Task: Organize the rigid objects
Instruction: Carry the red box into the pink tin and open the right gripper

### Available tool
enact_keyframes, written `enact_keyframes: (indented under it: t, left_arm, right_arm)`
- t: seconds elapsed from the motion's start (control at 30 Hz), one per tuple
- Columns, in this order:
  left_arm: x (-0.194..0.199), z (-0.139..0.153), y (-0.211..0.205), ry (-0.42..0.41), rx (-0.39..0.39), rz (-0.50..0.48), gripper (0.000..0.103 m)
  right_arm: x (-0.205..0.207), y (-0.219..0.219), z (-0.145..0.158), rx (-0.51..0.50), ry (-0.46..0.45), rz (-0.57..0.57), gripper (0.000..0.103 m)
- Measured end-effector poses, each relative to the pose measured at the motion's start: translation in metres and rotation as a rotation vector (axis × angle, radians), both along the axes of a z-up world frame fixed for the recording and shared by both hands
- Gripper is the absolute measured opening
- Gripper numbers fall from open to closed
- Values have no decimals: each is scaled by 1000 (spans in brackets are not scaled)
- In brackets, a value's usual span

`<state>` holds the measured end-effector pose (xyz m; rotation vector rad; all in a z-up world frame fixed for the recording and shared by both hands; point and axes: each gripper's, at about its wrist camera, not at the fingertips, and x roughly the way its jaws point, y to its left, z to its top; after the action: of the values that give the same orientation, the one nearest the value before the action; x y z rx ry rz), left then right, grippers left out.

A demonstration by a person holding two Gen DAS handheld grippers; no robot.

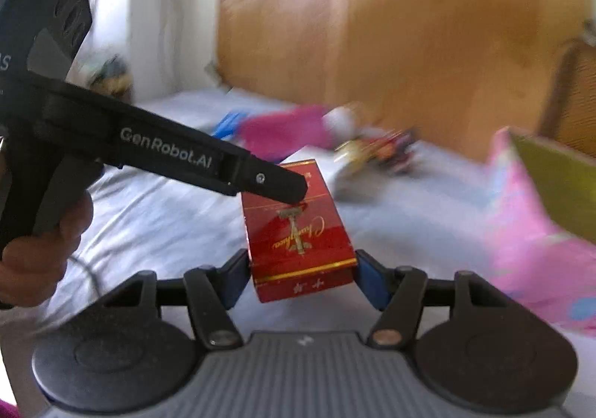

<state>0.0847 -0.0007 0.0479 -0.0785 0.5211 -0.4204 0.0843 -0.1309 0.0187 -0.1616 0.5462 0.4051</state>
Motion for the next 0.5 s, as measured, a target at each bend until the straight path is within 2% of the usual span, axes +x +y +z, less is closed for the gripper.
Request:
enact_keyframes:
  t: [0.1, 0.2, 0.37, 0.5]
  left_arm:
    - [17, 29, -44, -86, 14, -58, 47]
    - [44, 43, -91, -115, 15, -122, 47]
    - [85, 33, -160, -73, 42, -167, 47]
    - [104, 19, -208, -24, 95, -191, 47]
  right_arm:
    - [-4, -29, 23, -22, -128, -95, 61]
    - [1, -63, 37, -43, -201, -203, 61]
    - [20, -132, 39, 25, -162, -330, 61]
    - [34, -172, 27, 24, -132, -418, 60]
